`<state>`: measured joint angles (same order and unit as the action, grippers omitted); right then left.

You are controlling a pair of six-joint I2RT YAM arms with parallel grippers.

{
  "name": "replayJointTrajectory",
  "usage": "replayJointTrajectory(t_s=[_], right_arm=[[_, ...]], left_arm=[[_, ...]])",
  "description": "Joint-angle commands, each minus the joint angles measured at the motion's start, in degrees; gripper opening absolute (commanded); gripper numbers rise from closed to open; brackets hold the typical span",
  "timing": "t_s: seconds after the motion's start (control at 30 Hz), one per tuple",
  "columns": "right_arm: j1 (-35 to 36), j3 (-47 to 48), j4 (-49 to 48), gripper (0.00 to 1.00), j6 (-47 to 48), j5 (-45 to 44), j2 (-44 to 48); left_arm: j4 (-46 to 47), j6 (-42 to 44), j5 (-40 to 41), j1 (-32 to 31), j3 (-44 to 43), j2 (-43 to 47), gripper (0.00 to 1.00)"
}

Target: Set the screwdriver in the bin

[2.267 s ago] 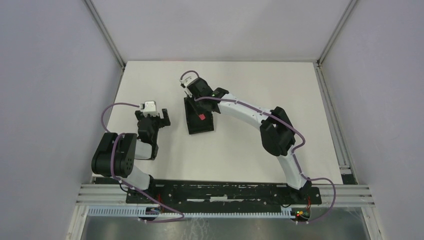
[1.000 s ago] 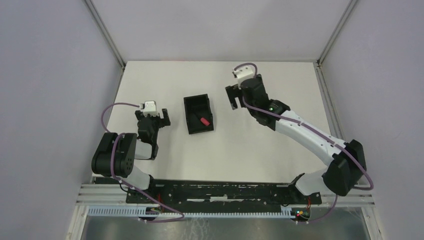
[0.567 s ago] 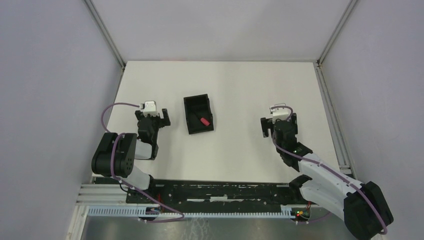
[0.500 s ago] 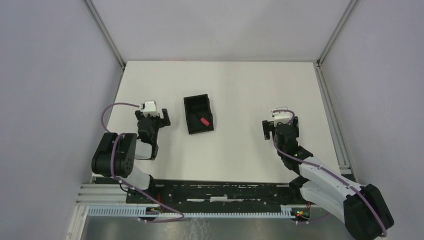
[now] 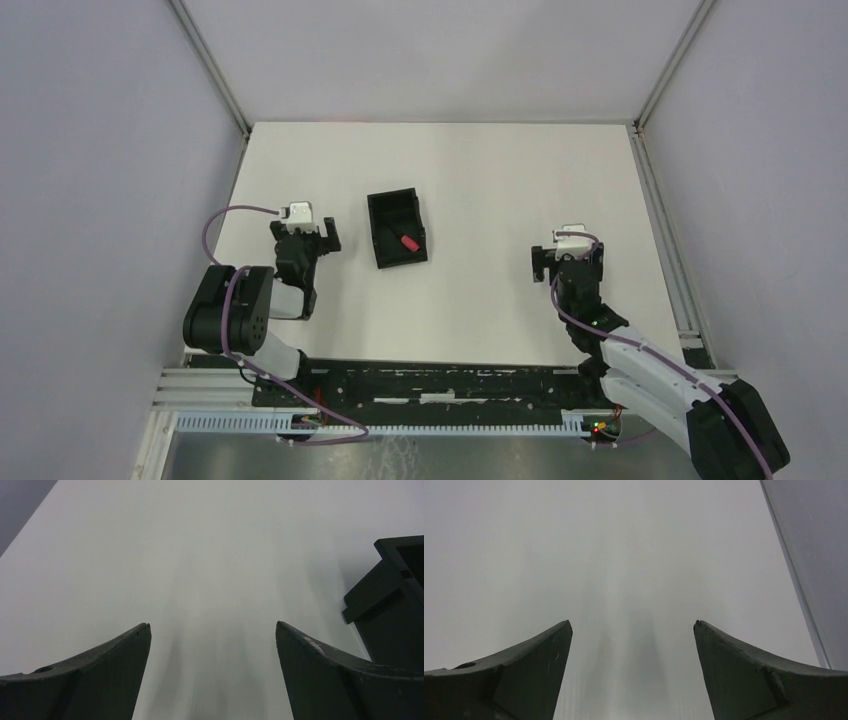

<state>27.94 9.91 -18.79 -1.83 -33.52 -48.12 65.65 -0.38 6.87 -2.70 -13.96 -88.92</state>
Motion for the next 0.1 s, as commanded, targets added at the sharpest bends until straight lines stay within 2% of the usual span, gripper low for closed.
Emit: replayJointTrajectory(t_s=[0.0, 0.07], right_arm=[[-0.4, -0.5, -3.4, 0.98, -0.4, -0.9, 1.4], [-0.4, -1.2, -4.0, 0.98, -0.7, -0.8, 2.0]], left_arm=[[1.3, -0.8, -0.5, 0.2, -0.5, 0.7, 1.0], [1.3, -0.8, -0.5, 0.2, -0.5, 0.7, 1.0]])
